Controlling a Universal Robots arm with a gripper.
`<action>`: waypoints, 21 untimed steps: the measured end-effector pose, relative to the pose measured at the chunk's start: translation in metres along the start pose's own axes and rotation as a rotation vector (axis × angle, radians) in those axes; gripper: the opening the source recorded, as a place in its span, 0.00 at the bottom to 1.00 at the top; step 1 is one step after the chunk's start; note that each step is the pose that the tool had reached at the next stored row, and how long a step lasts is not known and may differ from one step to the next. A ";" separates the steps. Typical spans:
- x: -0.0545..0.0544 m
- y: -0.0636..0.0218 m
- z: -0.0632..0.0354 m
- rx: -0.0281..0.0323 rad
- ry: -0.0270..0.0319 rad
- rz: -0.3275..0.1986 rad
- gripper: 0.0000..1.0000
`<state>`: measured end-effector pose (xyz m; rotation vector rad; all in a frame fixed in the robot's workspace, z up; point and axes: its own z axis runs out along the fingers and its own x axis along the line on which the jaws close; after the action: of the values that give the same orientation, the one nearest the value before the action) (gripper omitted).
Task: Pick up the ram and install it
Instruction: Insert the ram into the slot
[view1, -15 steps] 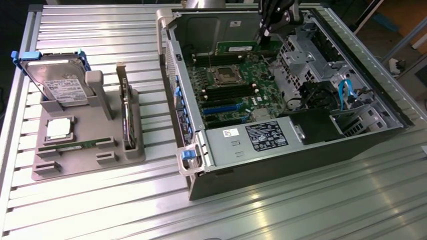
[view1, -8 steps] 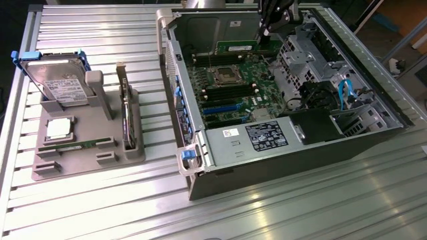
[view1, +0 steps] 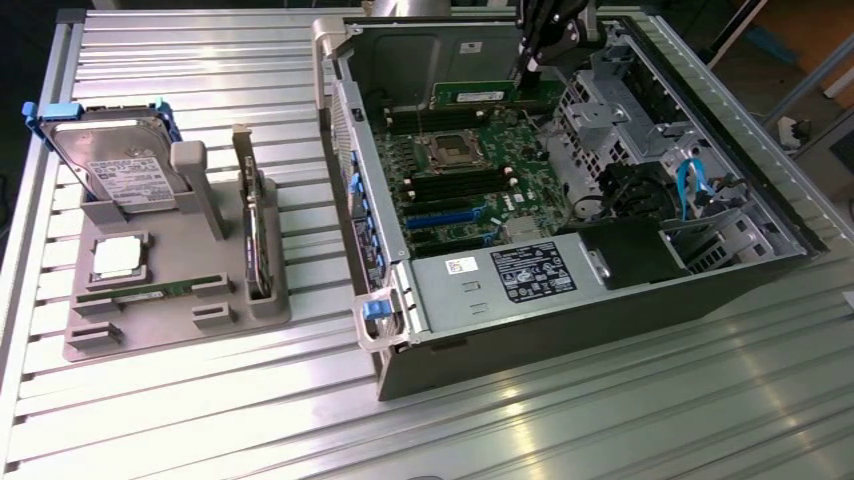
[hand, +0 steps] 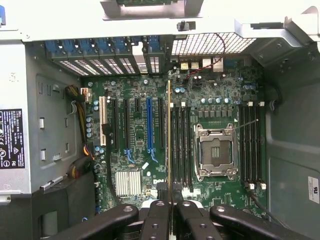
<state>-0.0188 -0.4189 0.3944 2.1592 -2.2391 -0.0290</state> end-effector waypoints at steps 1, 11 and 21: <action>0.000 0.0000 0.0001 0.0000 0.0000 0.000 0.12; -0.019 0.0006 0.0021 0.0000 0.0005 0.000 0.12; -0.019 0.0005 0.0055 0.0002 0.0016 -0.029 0.12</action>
<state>-0.0187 -0.3995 0.3887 2.1913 -2.2067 -0.0278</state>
